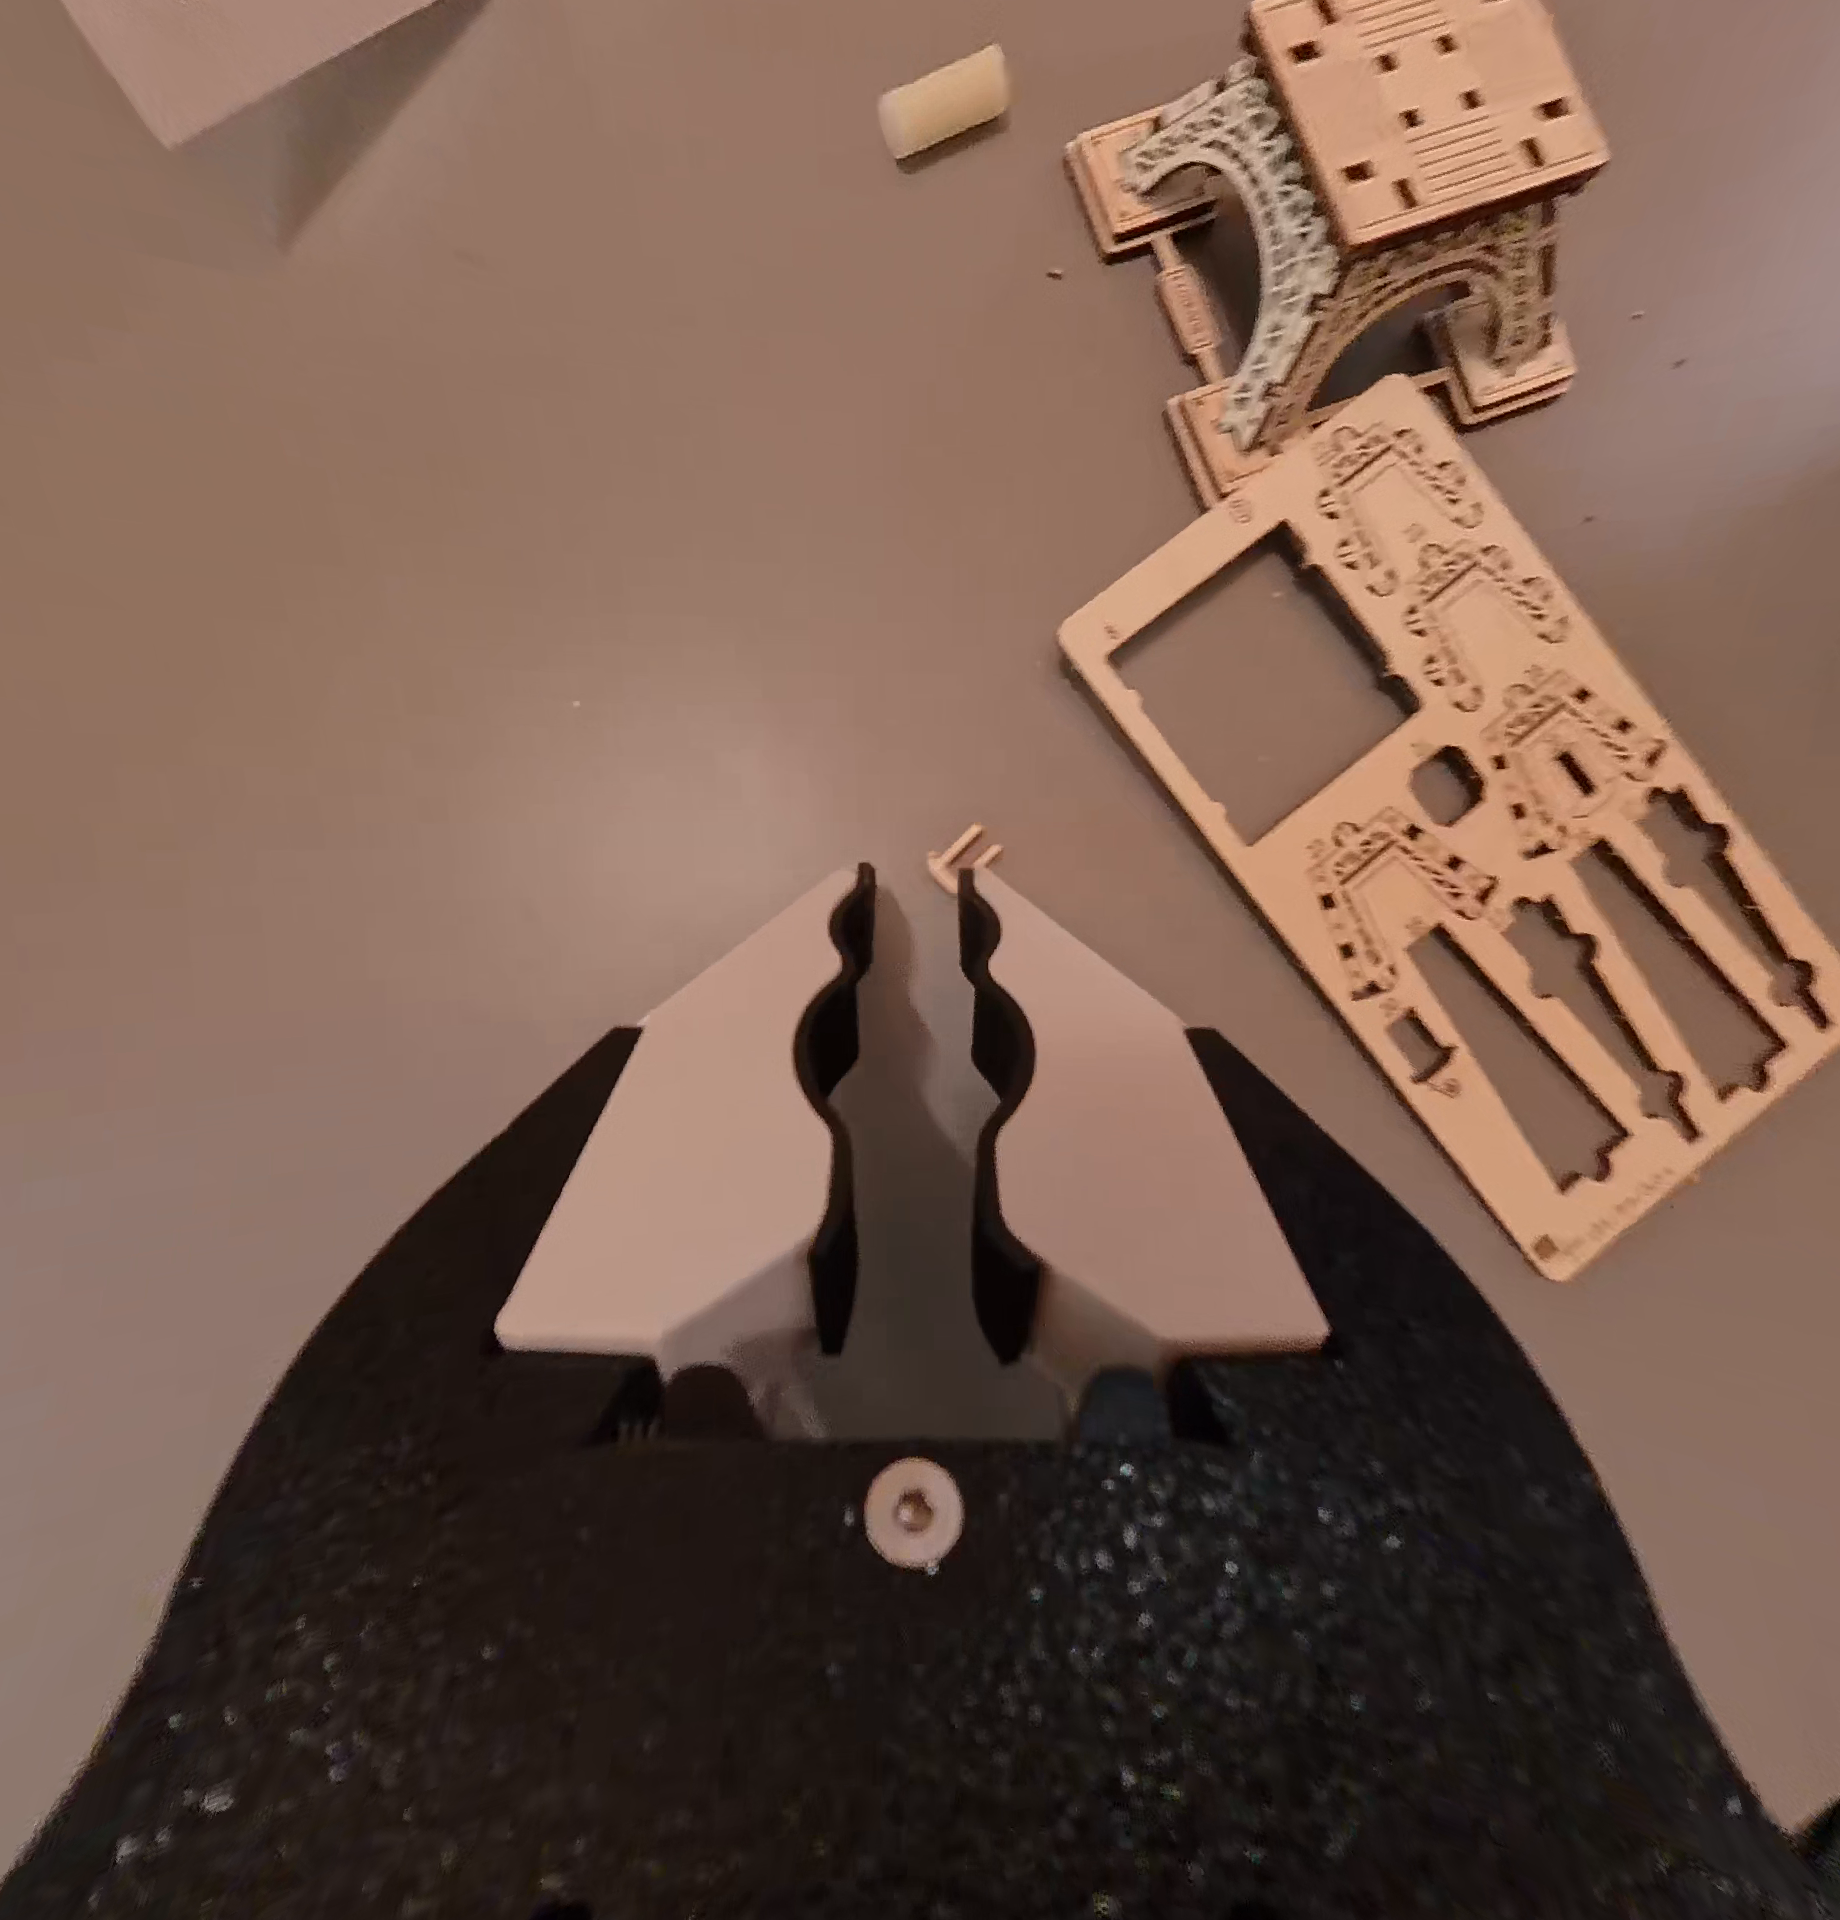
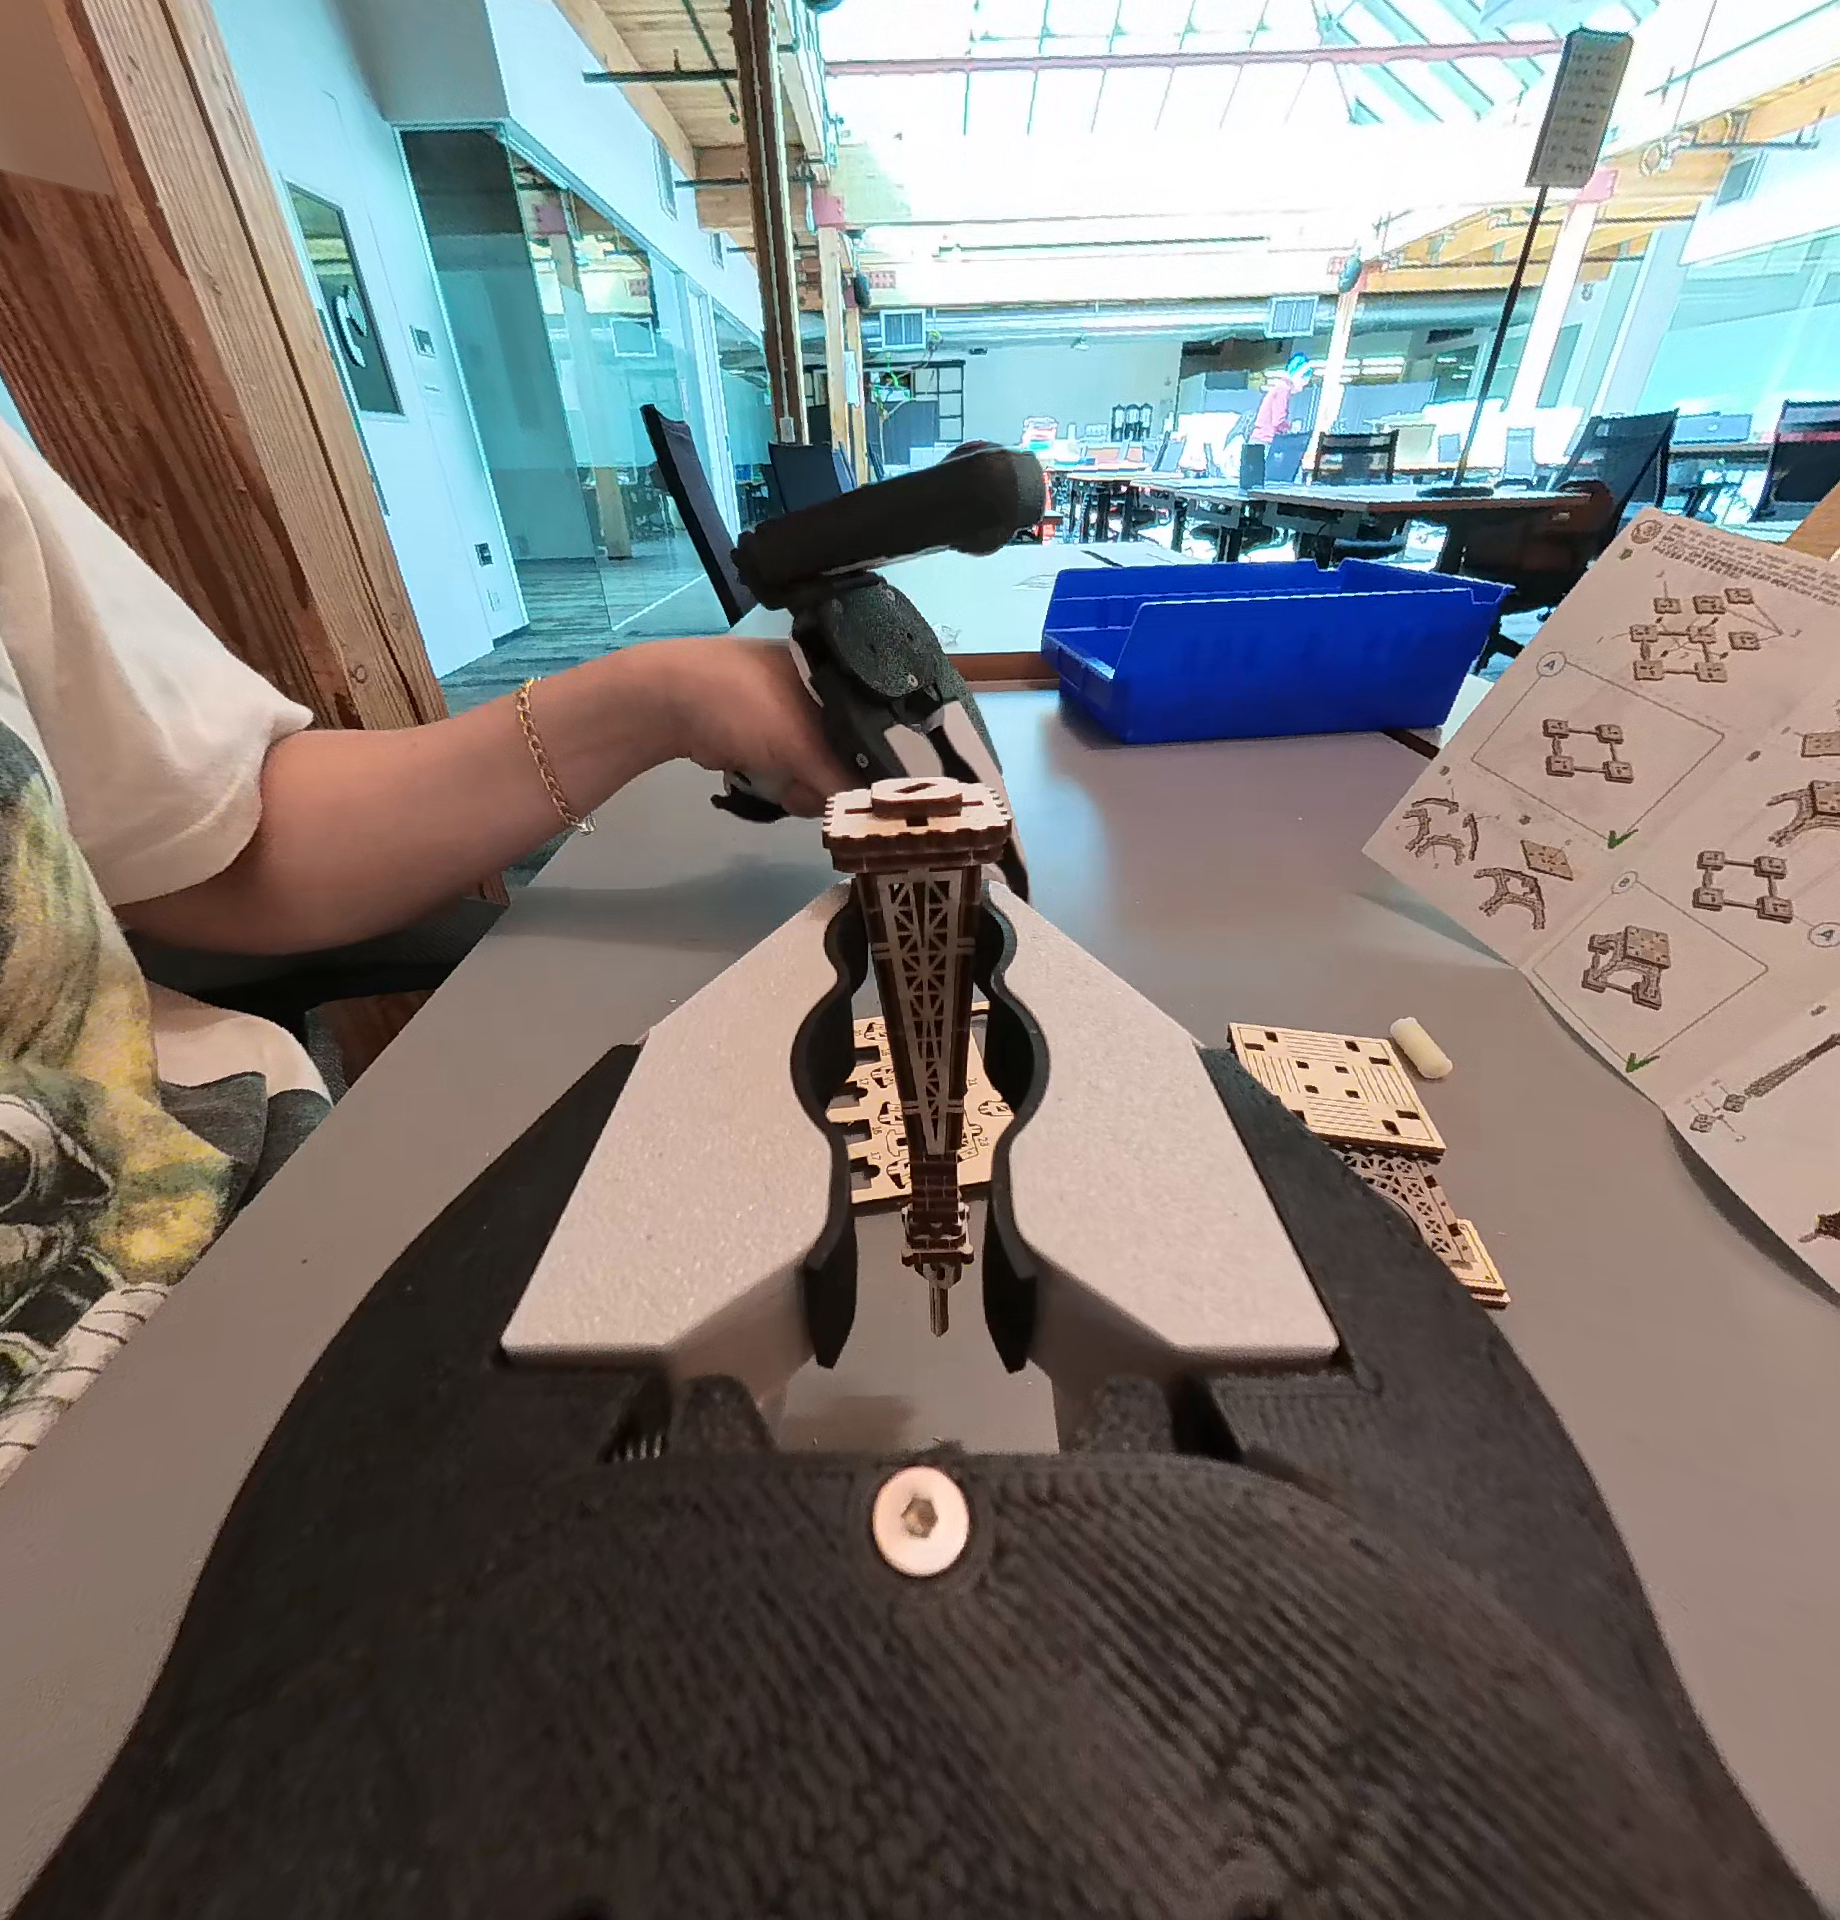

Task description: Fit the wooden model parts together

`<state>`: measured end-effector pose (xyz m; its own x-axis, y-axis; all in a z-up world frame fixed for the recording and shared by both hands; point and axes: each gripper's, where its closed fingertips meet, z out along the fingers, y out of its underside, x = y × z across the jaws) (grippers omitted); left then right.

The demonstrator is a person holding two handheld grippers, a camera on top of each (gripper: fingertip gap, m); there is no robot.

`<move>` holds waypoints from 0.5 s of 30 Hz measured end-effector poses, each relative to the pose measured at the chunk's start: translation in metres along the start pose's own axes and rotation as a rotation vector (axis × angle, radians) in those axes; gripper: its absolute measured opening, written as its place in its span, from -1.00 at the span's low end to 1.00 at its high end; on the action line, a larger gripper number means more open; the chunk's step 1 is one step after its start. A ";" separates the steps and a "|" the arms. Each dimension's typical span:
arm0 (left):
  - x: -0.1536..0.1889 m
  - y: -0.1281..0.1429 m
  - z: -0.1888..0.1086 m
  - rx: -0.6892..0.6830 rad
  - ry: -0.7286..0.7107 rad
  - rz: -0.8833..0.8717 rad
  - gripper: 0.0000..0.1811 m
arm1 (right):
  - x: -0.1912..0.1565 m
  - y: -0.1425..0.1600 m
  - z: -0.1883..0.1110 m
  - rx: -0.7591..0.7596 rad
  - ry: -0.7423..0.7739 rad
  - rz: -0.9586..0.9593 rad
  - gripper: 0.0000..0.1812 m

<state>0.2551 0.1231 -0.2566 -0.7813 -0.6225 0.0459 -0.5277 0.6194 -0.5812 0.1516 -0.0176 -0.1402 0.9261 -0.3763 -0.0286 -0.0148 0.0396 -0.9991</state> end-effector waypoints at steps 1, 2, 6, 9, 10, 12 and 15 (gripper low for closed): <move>0.005 0.000 0.001 -0.008 0.022 0.005 -0.83 | 0.000 0.000 0.000 -0.001 0.000 0.001 -0.81; 0.007 0.002 0.002 -0.023 0.031 0.017 -0.83 | 0.000 0.001 0.000 -0.002 0.000 0.002 -0.81; -0.003 0.007 0.005 -0.051 -0.030 0.048 -0.85 | 0.000 0.001 0.000 -0.002 -0.002 0.000 -0.81; -0.015 0.007 0.003 -0.045 -0.085 0.032 -0.85 | 0.000 0.001 0.000 -0.003 -0.003 0.002 -0.81; -0.017 0.006 0.002 -0.036 -0.093 0.033 -0.85 | 0.000 0.001 0.000 -0.003 -0.003 0.002 -0.81; -0.015 0.002 0.000 -0.014 -0.070 0.042 -0.86 | 0.000 0.001 0.000 -0.004 -0.003 0.003 -0.81; -0.010 -0.007 0.000 0.010 -0.028 0.113 -0.86 | -0.001 0.002 0.001 -0.004 -0.005 0.005 -0.81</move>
<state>0.2670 0.1249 -0.2532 -0.8258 -0.5623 -0.0429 -0.4333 0.6815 -0.5898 0.1512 -0.0168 -0.1417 0.9280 -0.3711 -0.0333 -0.0209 0.0375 -0.9991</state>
